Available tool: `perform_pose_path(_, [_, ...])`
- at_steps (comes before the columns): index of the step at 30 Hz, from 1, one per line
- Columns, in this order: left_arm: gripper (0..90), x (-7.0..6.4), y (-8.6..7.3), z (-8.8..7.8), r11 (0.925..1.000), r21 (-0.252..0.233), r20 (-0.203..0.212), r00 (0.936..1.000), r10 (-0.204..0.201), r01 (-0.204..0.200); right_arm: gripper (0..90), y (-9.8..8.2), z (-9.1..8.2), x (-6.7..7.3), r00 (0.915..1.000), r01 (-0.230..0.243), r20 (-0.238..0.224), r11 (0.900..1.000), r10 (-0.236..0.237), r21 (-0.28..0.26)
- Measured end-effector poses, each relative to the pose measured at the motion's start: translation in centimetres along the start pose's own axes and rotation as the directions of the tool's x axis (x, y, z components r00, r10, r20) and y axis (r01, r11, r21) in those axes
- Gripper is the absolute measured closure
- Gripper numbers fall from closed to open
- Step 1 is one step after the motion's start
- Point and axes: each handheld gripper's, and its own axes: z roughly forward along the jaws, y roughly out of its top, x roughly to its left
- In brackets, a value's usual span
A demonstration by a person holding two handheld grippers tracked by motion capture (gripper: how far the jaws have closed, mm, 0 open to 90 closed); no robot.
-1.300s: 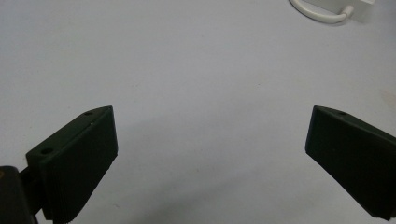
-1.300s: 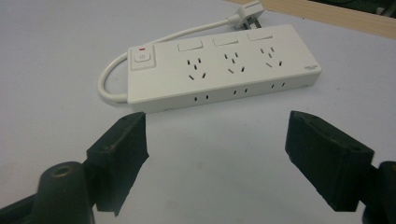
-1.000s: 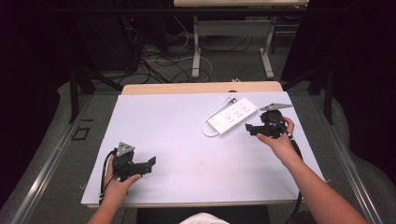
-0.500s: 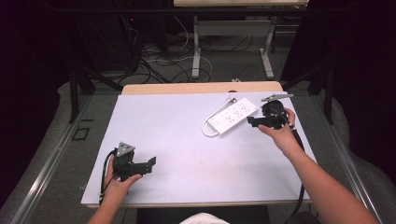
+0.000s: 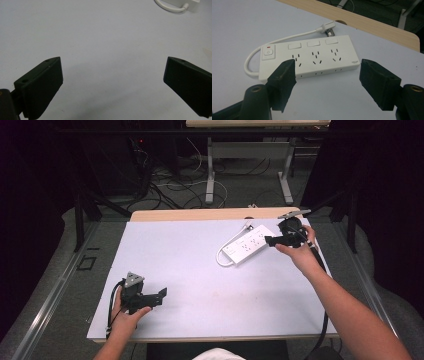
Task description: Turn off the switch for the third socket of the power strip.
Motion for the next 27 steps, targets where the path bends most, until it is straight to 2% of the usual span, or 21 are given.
perform_pose_path(5, [2.5, 0.0, 0.0, 0.0, 1.0000, -0.001, 0.000, 1.0000, -0.002, 0.002, 30.0, 0.9, 0.5, -0.3, 0.9996, 0.025, -0.012, 1.000, -0.025, -0.007])
perform_pose_path(6, [2.5, 0.1, 0.0, -0.1, 0.9999, 0.014, 0.005, 1.0000, 0.007, -0.007, 30.0, 0.9, 0.5, -0.3, 0.9996, 0.025, -0.012, 1.000, -0.025, -0.007])
perform_pose_path(13, [2.5, 0.0, 0.0, 0.0, 1.0000, -0.001, 0.000, 1.0000, -0.002, 0.002, 31.9, 1.8, 1.2, -0.4, 0.9987, 0.051, -0.001, 0.999, -0.051, 0.005])
perform_pose_path(16, [2.5, 0.1, 0.0, -0.1, 0.9999, 0.012, 0.004, 1.0000, 0.005, -0.005, 33.3, 2.2, 1.7, -0.6, 0.9984, 0.053, -0.021, 0.998, -0.052, 0.021])
perform_pose_path(20, [2.5, 0.1, 0.0, -0.1, 1.0000, 0.007, 0.003, 1.0000, -0.004, 0.004, 34.3, 2.6, 2.5, -0.7, 0.9983, 0.058, 0.003, 0.998, -0.058, 0.035])
perform_pose_path(27, [2.5, 0.1, 0.0, 0.0, 1.0000, 0.008, 0.003, 1.0000, -0.004, 0.004, 34.3, 3.0, 3.3, -1.0, 0.9979, 0.062, 0.016, 0.998, -0.062, 0.024])
